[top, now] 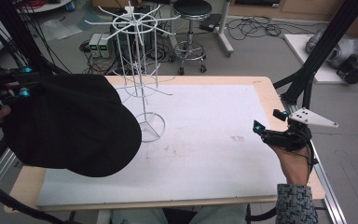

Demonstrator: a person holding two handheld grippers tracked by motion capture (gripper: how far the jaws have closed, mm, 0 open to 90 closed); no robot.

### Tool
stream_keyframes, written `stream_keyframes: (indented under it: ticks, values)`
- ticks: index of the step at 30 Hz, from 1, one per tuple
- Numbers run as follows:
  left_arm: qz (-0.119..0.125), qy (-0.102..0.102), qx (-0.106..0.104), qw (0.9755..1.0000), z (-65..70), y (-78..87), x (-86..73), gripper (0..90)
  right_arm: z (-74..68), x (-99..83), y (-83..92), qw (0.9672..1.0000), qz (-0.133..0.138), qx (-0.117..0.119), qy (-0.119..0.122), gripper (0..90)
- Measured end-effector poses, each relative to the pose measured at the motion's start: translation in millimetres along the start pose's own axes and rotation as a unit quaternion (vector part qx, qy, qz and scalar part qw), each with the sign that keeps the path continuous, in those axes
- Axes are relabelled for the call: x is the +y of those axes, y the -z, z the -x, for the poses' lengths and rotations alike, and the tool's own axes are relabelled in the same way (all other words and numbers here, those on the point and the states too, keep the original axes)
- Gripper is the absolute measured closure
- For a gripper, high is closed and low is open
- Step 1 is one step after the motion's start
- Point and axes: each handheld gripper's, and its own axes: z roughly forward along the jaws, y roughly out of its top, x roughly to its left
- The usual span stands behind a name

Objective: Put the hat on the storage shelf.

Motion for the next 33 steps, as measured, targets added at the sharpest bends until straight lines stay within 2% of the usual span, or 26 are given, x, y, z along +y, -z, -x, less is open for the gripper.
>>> stream_keyframes:
  ticks: [11,22,33]
  values:
    - [0.018,-0.018,0.006,0.9996,-0.4,0.7,39.7,70.3,0.1,0.1,-0.9,1.0000,0.000,0.002,-0.002,11.8]
    - [0.030,-0.036,0.009,0.9989,2.5,2.1,65.8,70.3,0.5,0.2,-1.4,1.0000,0.002,0.004,-0.004,11.8]
    - [0.061,-0.042,0.015,0.9971,-1.2,5.6,87.1,70.4,0.6,-0.2,-3.3,1.0000,0.000,0.007,-0.004,11.9]
